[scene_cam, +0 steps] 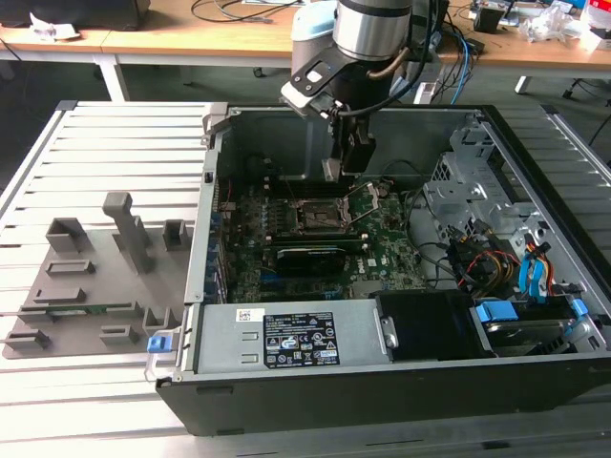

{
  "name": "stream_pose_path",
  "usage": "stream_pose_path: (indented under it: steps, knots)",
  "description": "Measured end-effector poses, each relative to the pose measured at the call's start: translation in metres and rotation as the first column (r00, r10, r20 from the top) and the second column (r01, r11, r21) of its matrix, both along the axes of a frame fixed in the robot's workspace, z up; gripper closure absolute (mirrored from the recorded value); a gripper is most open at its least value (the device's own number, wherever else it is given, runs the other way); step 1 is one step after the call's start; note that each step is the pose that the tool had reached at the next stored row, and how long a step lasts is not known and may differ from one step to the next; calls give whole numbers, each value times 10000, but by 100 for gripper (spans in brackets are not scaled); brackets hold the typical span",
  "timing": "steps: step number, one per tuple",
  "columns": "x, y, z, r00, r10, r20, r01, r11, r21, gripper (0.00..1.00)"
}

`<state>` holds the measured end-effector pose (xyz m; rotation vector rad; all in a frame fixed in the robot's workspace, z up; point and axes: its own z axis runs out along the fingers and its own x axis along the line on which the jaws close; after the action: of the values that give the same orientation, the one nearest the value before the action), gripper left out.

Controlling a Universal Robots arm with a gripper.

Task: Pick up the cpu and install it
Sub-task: 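Place the cpu into insertion slot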

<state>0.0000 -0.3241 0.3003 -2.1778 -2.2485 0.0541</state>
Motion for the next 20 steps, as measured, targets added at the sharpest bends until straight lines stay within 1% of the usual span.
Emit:
stream_pose_path:
  steps: [7, 8, 10, 13, 18, 20]
  knots:
    - [0, 0, -70, 10000, 0, 0, 0, 10000, 0, 45]
    - [0, 0, -88, 10000, 0, 0, 0, 10000, 0, 45]
    - [-12, 3, -176, 10000, -1, -1, 1, 10000, -7, 45]
    - [-57, 8, -209, 10000, 1, 0, -1, 10000, -7, 45]
    - [-66, 8, -256, 10000, 2, 0, -2, 10000, -7, 45]
    - [-67, 9, -295, 10000, 1, 0, -1, 10000, -7, 45]
